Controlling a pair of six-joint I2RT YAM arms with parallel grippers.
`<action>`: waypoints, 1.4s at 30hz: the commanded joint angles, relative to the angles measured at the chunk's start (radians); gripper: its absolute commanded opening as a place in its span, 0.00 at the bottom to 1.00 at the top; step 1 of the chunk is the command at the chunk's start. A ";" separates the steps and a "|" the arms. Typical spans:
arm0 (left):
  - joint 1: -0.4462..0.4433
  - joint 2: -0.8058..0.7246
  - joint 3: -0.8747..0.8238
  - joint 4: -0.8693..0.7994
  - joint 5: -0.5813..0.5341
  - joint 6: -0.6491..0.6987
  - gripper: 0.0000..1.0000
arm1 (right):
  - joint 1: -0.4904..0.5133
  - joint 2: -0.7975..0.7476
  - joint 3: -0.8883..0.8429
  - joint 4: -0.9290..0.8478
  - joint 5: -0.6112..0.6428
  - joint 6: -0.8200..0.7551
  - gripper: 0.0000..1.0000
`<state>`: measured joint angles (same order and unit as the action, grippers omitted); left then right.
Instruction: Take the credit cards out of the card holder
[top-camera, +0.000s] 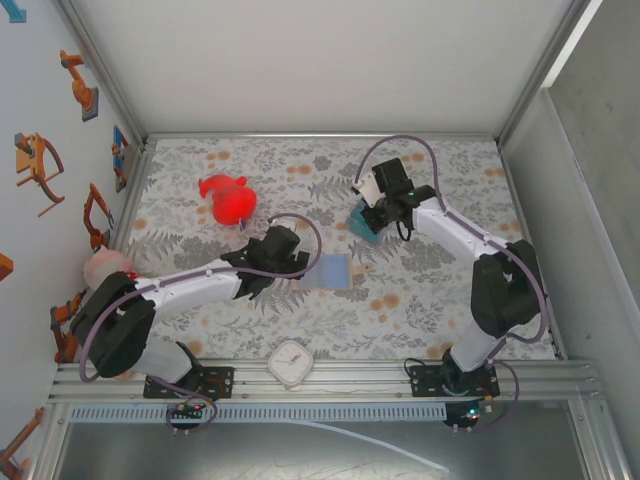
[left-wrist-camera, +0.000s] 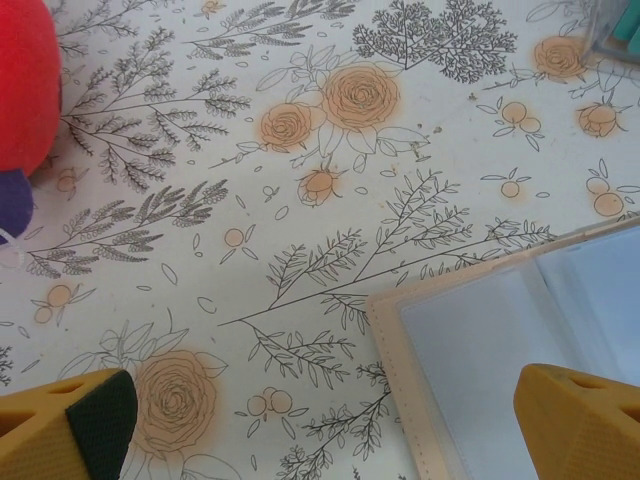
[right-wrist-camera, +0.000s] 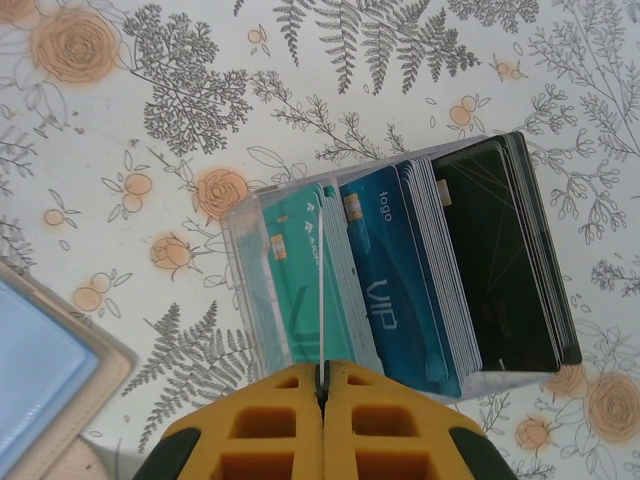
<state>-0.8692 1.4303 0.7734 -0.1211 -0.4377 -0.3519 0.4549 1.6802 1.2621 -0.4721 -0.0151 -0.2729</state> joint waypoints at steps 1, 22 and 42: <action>0.004 -0.044 -0.026 -0.024 -0.028 -0.022 0.97 | -0.015 0.027 0.049 -0.033 -0.032 -0.068 0.00; 0.005 -0.076 -0.030 -0.046 -0.052 -0.029 0.97 | -0.073 0.144 0.101 -0.085 -0.182 -0.137 0.00; 0.008 -0.106 -0.033 -0.067 -0.092 -0.019 0.97 | -0.075 0.156 0.136 -0.122 -0.148 -0.124 0.22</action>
<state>-0.8688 1.3525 0.7494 -0.1543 -0.5037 -0.3656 0.3874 1.8828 1.3830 -0.5728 -0.1783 -0.3950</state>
